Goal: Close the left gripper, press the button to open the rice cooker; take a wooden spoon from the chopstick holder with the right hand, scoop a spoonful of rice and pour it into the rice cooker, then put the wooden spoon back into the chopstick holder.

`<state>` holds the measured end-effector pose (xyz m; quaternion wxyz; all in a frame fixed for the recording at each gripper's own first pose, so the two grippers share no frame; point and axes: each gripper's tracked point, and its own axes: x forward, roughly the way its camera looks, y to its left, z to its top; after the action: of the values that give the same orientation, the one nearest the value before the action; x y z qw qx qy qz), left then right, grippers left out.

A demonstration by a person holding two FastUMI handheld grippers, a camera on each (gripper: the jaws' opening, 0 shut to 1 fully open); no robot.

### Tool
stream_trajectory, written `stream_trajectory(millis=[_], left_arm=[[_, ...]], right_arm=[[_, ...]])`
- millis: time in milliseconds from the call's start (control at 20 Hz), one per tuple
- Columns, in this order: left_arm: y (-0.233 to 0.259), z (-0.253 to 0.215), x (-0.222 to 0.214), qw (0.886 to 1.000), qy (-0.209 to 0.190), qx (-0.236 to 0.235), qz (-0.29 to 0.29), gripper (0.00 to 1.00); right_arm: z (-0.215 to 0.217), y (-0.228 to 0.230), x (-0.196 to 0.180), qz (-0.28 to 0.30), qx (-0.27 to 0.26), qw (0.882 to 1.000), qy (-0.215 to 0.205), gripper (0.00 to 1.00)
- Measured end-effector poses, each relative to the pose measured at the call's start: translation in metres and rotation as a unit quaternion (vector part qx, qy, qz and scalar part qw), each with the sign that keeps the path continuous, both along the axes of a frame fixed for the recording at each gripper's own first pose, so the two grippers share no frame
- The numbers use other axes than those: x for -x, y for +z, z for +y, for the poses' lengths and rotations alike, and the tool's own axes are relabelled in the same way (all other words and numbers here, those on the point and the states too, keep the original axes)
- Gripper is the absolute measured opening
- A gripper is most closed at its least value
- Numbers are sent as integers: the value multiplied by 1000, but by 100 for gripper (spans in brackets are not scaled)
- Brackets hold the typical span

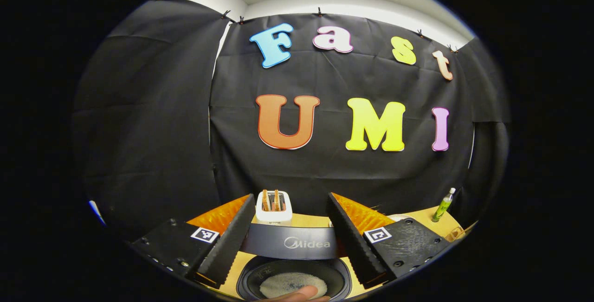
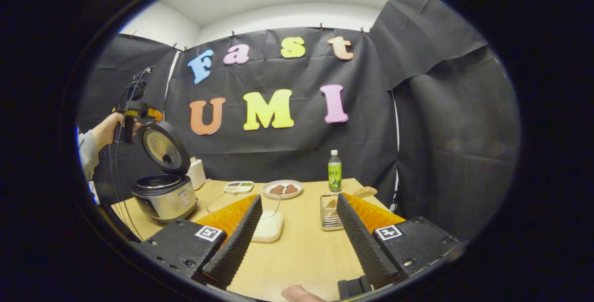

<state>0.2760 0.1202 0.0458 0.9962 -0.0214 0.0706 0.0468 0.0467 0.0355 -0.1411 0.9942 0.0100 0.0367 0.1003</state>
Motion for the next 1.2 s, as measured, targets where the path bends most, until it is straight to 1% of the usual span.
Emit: stream_trajectory(millis=[100,250,400,550,600,650,700,800,1050,1200], left_arm=[[-10,0,14,1000,-10,-1,12,99],[-27,2,32,1000,-6,-1,12,99],[-68,-1,52,999,-10,-9,46,99],[-96,-8,69,998,-18,-17,61,99],[-106,-12,73,997,-23,-19,70,97],[-115,-14,76,997,-25,-19,77,100],[-122,-17,79,996,-30,-19,80,96],[-133,-21,81,995,-34,-21,86,96],[-145,-21,87,996,-31,-29,79,97],[-166,-24,94,994,-28,-26,100,97]], right_arm=[[4,7,8,-2,-2,1000,5,100],[5,14,16,-5,-8,1000,4,100],[6,21,23,-6,-18,1000,3,100],[10,30,29,-11,-22,1000,5,100],[11,32,29,-15,-20,1000,5,100],[12,33,30,-17,-18,1000,5,100],[15,32,32,-16,-18,1000,7,100],[20,28,34,-12,-19,1000,12,100],[21,26,31,-9,-21,1000,12,100],[20,23,28,-5,-24,1000,10,100]])
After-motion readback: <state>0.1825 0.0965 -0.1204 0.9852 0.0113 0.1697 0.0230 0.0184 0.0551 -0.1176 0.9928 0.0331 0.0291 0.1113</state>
